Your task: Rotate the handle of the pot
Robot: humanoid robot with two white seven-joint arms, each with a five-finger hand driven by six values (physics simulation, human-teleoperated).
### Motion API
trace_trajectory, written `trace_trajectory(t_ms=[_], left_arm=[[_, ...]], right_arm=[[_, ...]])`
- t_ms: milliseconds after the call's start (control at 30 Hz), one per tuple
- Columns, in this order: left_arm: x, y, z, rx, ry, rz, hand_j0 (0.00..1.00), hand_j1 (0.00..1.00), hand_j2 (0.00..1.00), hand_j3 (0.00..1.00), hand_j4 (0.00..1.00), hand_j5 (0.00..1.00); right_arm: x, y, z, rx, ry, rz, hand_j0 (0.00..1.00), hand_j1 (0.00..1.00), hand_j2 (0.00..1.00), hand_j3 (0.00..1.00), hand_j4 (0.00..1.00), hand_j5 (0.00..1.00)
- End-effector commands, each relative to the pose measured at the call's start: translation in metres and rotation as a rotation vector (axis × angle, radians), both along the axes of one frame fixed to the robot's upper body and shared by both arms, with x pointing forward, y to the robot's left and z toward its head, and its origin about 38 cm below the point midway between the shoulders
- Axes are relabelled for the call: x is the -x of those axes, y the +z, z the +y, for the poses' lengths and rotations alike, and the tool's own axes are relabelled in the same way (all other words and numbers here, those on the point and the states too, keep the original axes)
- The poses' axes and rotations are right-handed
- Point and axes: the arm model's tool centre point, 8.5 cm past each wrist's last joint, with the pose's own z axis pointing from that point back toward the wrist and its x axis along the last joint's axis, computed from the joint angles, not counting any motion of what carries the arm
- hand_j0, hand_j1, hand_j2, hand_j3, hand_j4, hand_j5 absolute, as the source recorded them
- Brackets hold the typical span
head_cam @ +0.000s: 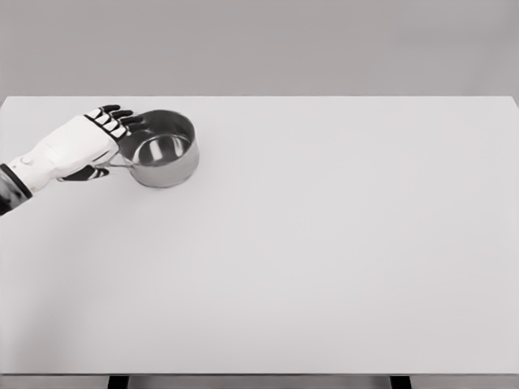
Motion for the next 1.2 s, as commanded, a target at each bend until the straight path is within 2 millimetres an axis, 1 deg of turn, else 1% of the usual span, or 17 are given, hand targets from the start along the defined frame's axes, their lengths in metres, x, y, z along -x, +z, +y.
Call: trace_trajectory(t_ms=[0,67,133,267,333,433,567,633,733,767,800,900,1000,1033,1100,1167], left_arm=[[0.0,0.0,0.007,-0.002,0.014,0.004,1.0,1.0,1.0,1.0,1.0,1.0],[-0.001,-0.002,0.011,-0.005,0.025,0.011,1.0,1.0,1.0,1.0,1.0,1.0],[-0.005,-0.005,0.02,-0.017,0.054,0.021,1.0,1.0,1.0,1.0,1.0,1.0],[-0.006,-0.004,0.026,-0.02,0.07,0.022,1.0,1.0,1.0,1.0,1.0,1.0],[-0.006,-0.001,0.031,-0.03,0.08,0.015,1.0,1.0,1.0,1.0,1.0,1.0],[-0.01,-0.002,0.043,-0.031,0.114,0.024,1.0,1.0,1.0,1.0,1.0,1.0],[-0.014,0.003,0.044,-0.044,0.12,0.011,1.0,1.0,1.0,1.0,1.0,1.0],[-0.016,-0.003,0.05,-0.04,0.143,0.028,1.0,1.0,1.0,1.0,1.0,1.0],[-0.021,0.002,0.05,-0.046,0.148,0.017,1.0,1.0,1.0,1.0,1.0,1.0],[-0.021,0.0,0.051,-0.054,0.151,0.019,1.0,1.0,1.0,1.0,1.0,1.0],[-0.022,-0.004,0.057,-0.055,0.168,0.032,1.0,1.0,1.0,1.0,1.0,1.0],[-0.027,0.005,0.055,-0.05,0.167,0.01,1.0,1.0,1.0,1.0,1.0,1.0],[-0.032,0.008,0.052,-0.05,0.166,0.0,1.0,1.0,1.0,1.0,1.0,1.0],[-0.034,0.006,0.054,-0.056,0.176,0.006,1.0,1.0,1.0,1.0,1.0,1.0],[-0.041,0.002,0.048,-0.062,0.181,0.007,1.0,1.0,1.0,1.0,1.0,1.0],[-0.043,0.003,0.046,-0.061,0.178,0.003,1.0,1.0,1.0,1.0,1.0,1.0]], right_arm=[[0.0,0.0,0.0,0.0,-0.001,0.0,1.0,1.0,1.0,1.0,1.0,1.0],[0.0,0.0,0.0,0.0,-0.001,0.0,1.0,1.0,1.0,1.0,1.0,1.0],[0.0,0.0,0.0,0.0,-0.001,0.0,1.0,1.0,1.0,1.0,1.0,1.0],[0.0,0.0,0.0,0.0,-0.001,0.0,1.0,1.0,1.0,1.0,1.0,1.0],[0.0,0.0,0.0,0.0,-0.001,0.0,1.0,1.0,1.0,1.0,1.0,1.0],[0.0,0.0,0.0,0.0,-0.001,0.0,1.0,1.0,1.0,1.0,1.0,1.0],[0.0,0.0,0.0,0.0,-0.001,0.0,1.0,1.0,1.0,1.0,1.0,1.0],[0.0,0.0,0.0,0.0,-0.001,0.0,1.0,1.0,1.0,1.0,1.0,1.0],[0.0,0.0,0.0,0.0,-0.001,0.0,1.0,1.0,1.0,1.0,1.0,1.0],[0.0,0.0,0.0,0.0,-0.001,0.0,1.0,1.0,1.0,1.0,1.0,1.0],[0.0,0.0,0.0,0.0,-0.001,0.0,1.0,1.0,1.0,1.0,1.0,1.0],[0.0,0.0,0.0,0.0,-0.001,0.0,1.0,1.0,1.0,1.0,1.0,1.0],[0.0,0.0,0.0,0.0,-0.001,0.0,1.0,1.0,1.0,1.0,1.0,1.0],[0.0,0.0,0.0,0.0,-0.001,0.0,1.0,1.0,1.0,1.0,1.0,1.0],[0.0,0.0,0.0,0.0,-0.001,0.0,1.0,1.0,1.0,1.0,1.0,1.0],[0.0,0.0,0.0,0.0,-0.001,0.0,1.0,1.0,1.0,1.0,1.0,1.0]])
